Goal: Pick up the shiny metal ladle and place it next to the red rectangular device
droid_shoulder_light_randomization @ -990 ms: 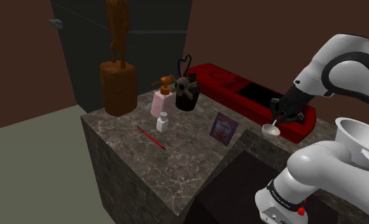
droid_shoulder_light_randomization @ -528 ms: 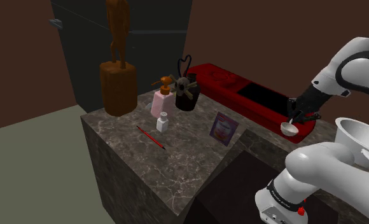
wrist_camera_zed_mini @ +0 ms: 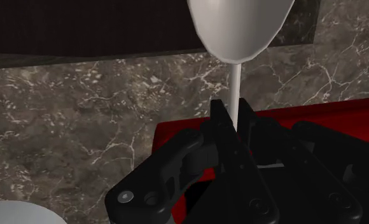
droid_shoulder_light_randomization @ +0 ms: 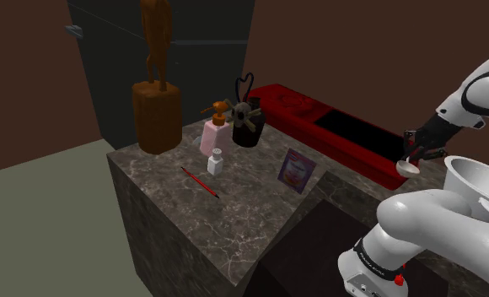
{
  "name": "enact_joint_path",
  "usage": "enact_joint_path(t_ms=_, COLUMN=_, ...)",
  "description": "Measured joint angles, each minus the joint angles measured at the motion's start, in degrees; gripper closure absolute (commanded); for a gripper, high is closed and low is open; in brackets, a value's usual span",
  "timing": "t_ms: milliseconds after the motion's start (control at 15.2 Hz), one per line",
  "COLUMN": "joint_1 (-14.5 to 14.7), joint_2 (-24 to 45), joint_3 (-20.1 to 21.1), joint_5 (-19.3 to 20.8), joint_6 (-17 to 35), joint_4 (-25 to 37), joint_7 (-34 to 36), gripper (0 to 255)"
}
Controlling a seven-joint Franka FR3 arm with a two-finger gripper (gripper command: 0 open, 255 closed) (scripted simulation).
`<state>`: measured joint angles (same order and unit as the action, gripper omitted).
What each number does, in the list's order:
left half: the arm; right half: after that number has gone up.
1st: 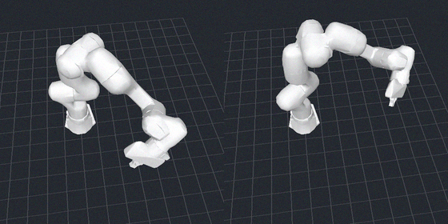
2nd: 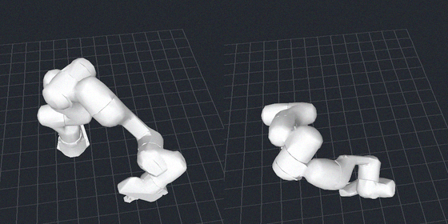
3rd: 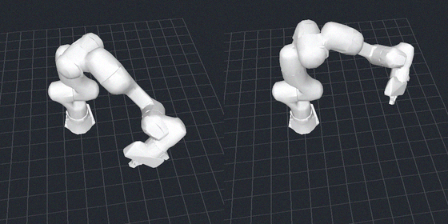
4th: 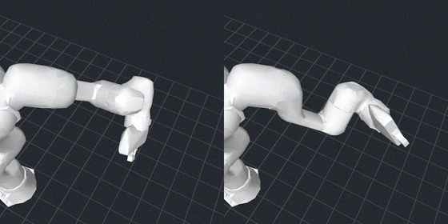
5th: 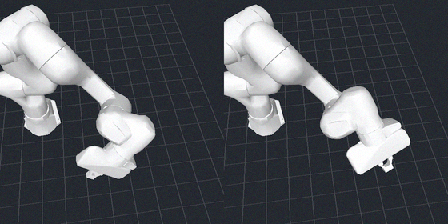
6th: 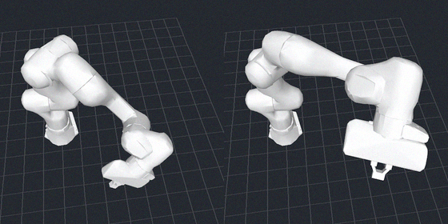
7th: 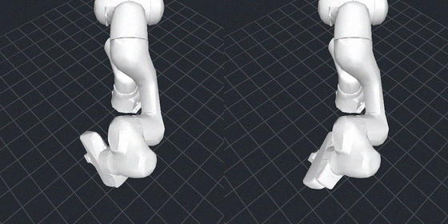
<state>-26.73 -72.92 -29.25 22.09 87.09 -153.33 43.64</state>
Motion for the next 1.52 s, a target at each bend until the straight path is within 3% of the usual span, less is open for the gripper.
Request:
enact_joint_path(t_ms=462, joint_1=1.2, joint_2=7.1, joint_3=-11.5, joint_5=8.1, joint_6=2.1, joint_4=8.3, joint_7=-8.3, gripper=255)
enact_joint_path(t_ms=924, joint_1=6.5, joint_2=15.2, joint_3=-22.8, joint_5=13.1, joint_6=4.2, joint_4=19.7, joint_7=-16.1, gripper=255)
enact_joint_path(t_ms=1188, joint_1=11.5, joint_2=19.7, joint_3=-30.1, joint_5=14.8, joint_6=5.2, joint_4=27.5, joint_7=-20.6, gripper=255)
enact_joint_path(t_ms=1518, joint_1=13.3, joint_2=20.5, joint_3=-33.6, joint_5=16.1, joint_6=7.3, joint_4=28.1, joint_7=-21.6, gripper=255)
